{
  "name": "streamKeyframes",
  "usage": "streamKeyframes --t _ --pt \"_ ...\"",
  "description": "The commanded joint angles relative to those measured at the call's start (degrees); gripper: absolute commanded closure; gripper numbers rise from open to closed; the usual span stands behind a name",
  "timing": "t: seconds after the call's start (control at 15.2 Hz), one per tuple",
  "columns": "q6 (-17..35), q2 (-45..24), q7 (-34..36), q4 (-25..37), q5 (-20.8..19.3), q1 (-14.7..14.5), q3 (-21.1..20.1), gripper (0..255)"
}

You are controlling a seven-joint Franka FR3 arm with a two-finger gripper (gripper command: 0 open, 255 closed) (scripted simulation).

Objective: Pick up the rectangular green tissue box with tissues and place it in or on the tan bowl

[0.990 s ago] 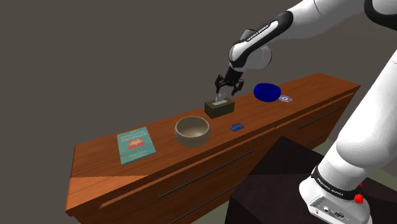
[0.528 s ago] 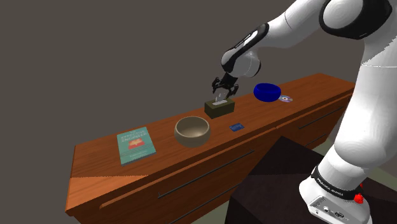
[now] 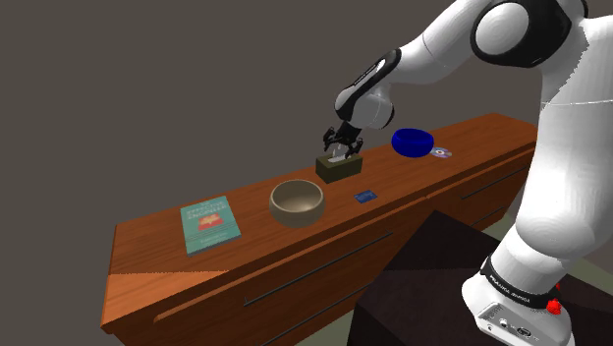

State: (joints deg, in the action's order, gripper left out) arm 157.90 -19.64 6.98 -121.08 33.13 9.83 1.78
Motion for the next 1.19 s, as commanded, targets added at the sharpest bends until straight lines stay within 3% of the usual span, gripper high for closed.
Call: streamKeyframes --t 0.0,0.33,0.4,0.99,1.06,1.12 --pt "0.2 -0.3 -0.1 0.2 0.1 0.0 -0.1 0" --pt "0.2 -0.3 -0.1 0.2 0.1 0.0 -0.1 0" --pt "0.2 -0.3 -0.1 0.2 0.1 0.0 -0.1 255" --pt "0.1 -0.3 0.0 0.2 0.1 0.0 -0.1 255" --pt "0.1 -0.3 0.0 0.2 0.1 0.0 -0.1 0" --pt "-4.2 0.2 -3.4 2.0 -1.0 1.7 0.0 0"
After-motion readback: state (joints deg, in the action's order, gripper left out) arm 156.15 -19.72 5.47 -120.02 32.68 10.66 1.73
